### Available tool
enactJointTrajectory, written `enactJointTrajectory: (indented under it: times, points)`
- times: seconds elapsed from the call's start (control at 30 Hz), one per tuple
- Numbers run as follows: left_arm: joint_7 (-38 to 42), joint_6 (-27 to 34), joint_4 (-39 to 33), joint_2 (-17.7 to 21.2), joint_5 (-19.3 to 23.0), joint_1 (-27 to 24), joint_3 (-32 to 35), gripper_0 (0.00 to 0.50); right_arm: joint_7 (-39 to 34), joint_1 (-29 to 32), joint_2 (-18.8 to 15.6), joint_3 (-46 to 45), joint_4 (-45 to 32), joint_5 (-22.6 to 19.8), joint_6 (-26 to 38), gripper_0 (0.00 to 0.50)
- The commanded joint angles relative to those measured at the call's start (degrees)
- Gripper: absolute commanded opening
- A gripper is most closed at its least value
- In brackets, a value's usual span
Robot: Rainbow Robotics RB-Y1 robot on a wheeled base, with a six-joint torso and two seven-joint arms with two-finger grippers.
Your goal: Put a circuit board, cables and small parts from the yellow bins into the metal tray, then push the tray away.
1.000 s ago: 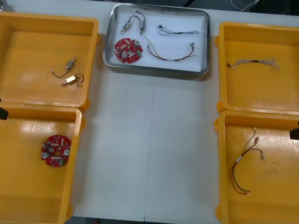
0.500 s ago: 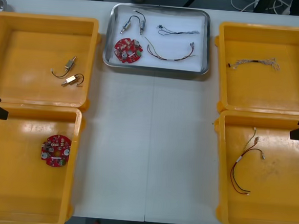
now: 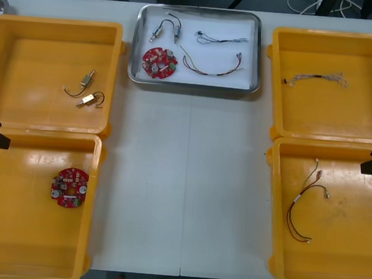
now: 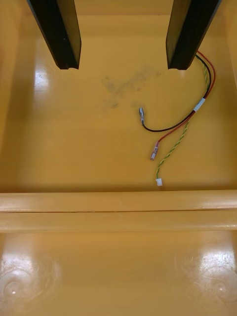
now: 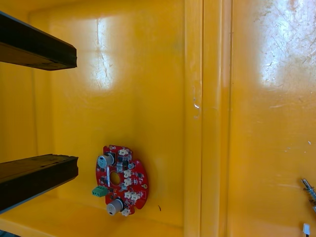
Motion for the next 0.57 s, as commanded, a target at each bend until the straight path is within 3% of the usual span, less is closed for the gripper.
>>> enactJointTrajectory:
  times: [0.03, 0.57]
  points:
    - [-1.0, -0.5, -1.6, 2.6, 0.4, 0.8, 1.7, 0.5, -3.5, 0.8, -2.2, -1.7, -0.5, 0.0, 0.2, 0.5]
    - [-1.0, -0.5, -1.6, 2.6, 0.4, 0.8, 1.7, 0.5, -3.5, 0.8, -2.2, -1.7, -0.5, 0.0, 0.2, 0.5]
